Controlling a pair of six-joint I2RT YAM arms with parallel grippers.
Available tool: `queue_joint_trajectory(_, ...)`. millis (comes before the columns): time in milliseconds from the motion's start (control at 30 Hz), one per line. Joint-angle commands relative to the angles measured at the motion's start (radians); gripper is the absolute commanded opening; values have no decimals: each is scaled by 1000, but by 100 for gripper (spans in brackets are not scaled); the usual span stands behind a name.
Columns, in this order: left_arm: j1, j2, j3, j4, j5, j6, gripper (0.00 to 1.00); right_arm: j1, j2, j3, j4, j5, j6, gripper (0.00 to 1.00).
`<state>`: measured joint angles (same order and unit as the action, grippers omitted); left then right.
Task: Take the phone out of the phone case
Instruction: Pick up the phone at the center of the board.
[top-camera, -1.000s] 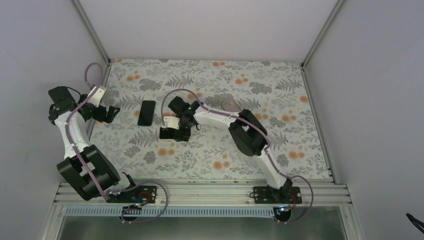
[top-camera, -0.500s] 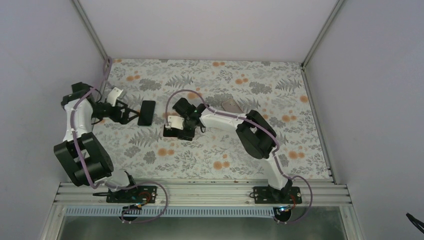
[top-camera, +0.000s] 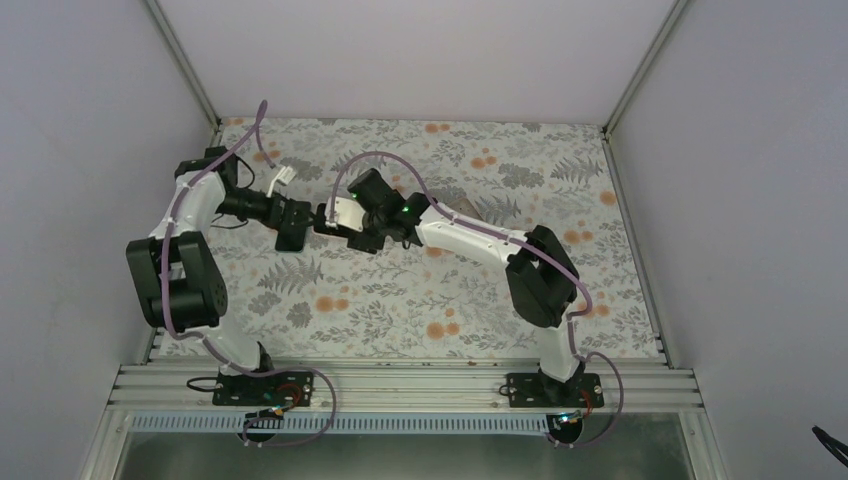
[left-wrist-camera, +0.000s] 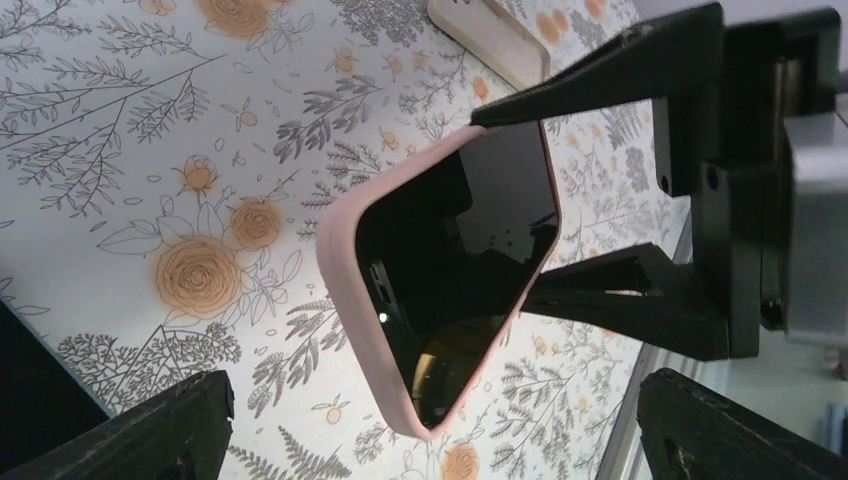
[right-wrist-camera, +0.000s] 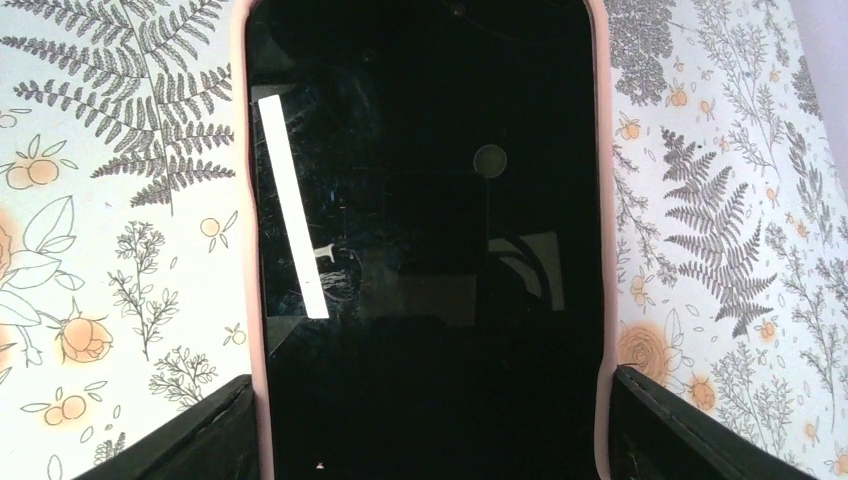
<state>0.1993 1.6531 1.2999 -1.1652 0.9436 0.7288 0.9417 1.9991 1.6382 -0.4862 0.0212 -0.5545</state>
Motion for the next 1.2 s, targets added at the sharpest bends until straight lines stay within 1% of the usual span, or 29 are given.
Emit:
queue_joint_trajectory(0,-21,57,63,-17,81,-69,98,6,-37,51,72,33,18,70)
queue_joint_trajectory(233,-72,89,89,-20,115,-103,93,8,-23,127,67,5,20,70)
queue_joint_trajectory(367,-88,105,98,-27,148,-99,85,11,-11,157,56,-7,23,70)
queue_joint_trajectory(633,-89,141,163,-186,261,48,55,11,-6,150,62,-9,15,72)
queue_joint_trajectory(733,-90,145,171,-191,282,59,39,12,2,155,49,-11,10,74)
queue_joint_trajectory(767,-91,145,171,-191,287,60,33,12,4,155,47,-12,10,75)
queue_joint_trajectory(800,-90,147,171,-192,290,60,25,13,4,154,45,-13,10,75)
queue_joint_trajectory(833,-90,149,173,-192,290,61,20,12,3,154,43,-15,10,76)
queue_joint_trajectory(900,-90,150,169,-192,291,67,16,11,-2,151,34,-23,8,78)
queue_joint_trajectory(967,-91,150,168,-192,291,73,10,10,-10,149,15,-37,1,83)
queue_joint_trajectory(1033,-90,148,170,-193,289,78,5,8,-18,146,-18,-57,-10,96)
queue_joint_trajectory(1067,-91,146,171,-193,286,80,4,5,-23,148,-44,-73,-13,99)
queue_joint_trajectory(1167,-92,131,178,-193,261,106,2,-34,-51,151,-127,-167,-12,100)
